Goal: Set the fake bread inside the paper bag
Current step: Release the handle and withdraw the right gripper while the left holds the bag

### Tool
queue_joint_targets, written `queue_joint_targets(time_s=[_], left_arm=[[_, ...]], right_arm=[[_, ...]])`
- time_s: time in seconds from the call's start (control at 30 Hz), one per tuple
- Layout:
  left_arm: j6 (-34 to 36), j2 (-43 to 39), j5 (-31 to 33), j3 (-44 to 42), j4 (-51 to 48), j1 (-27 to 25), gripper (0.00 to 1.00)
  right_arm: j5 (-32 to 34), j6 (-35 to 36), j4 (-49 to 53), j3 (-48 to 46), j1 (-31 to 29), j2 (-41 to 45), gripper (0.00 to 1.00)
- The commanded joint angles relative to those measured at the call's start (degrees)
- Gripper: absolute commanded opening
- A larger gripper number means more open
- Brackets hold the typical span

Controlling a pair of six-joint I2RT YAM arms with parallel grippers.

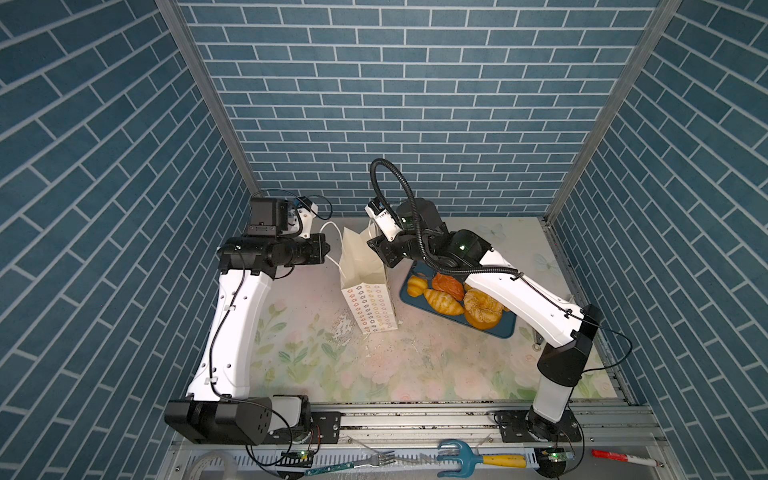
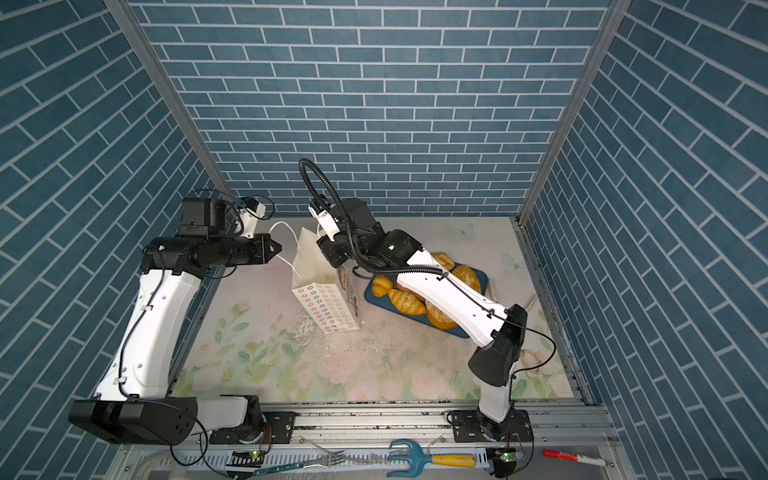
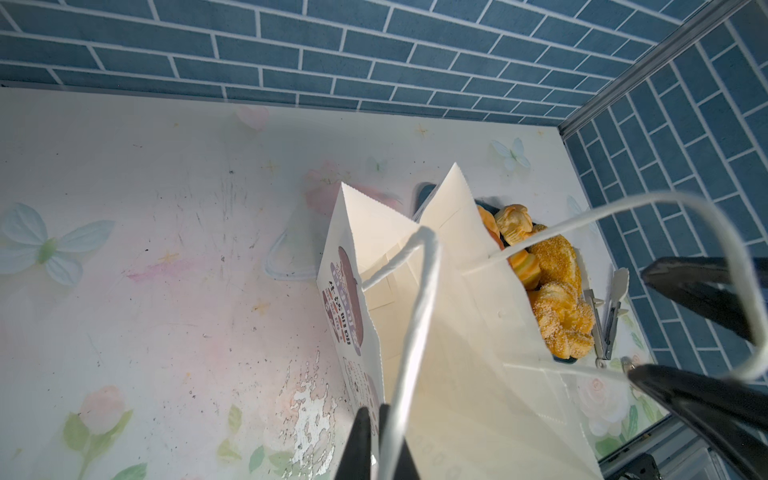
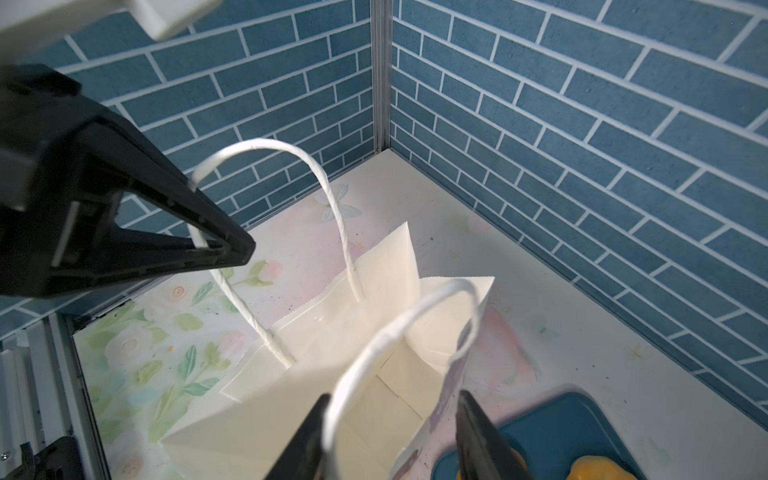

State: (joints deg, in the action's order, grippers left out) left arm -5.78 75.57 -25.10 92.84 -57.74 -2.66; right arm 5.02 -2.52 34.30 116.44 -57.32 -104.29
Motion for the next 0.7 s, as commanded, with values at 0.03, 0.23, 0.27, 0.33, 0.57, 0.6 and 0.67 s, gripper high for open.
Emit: queue_joint_targets(time_s=[0.03,0.23,0.27,0.33,0.57,0.6,0.67], left_arm=[[-0.83,-0.81,0.1,-0.12,0.93,0.19,0.17],[-1.25,-1.19,0.41,0.66,1.38,0.17,0.3],[-1.25,-1.21,0.48,0.72,1.46,0.17,0.32],[-1.59,-1.37,0.6,0.48,1.8,0.19,0.32],[-2.13,-1.65,1.02,-0.12,2.58,0.19,0.37],[-2.27,-1.7,1.08,-0.16,2.67,0.18,0.38],[-2.39,-1.97,1.43,-0.19,2.8,0.19,0.39]], right_arm=[[1.66,1.05,1.49,-0.95,-0.05,4.55,0.55],[3.15,2.17,4.34,-1.19,1.12,8.49,0.71],[3.28,2.3,4.99,-1.22,1.69,9.23,0.76],[3.57,2.35,5.97,-1.76,2.88,10.79,0.84],[4.11,1.27,8.35,-6.82,9.02,16.8,0.85],[4.06,0.78,8.81,-7.52,10.15,17.57,0.86],[3.48,-1.0,9.99,-9.16,13.36,19.04,0.86]])
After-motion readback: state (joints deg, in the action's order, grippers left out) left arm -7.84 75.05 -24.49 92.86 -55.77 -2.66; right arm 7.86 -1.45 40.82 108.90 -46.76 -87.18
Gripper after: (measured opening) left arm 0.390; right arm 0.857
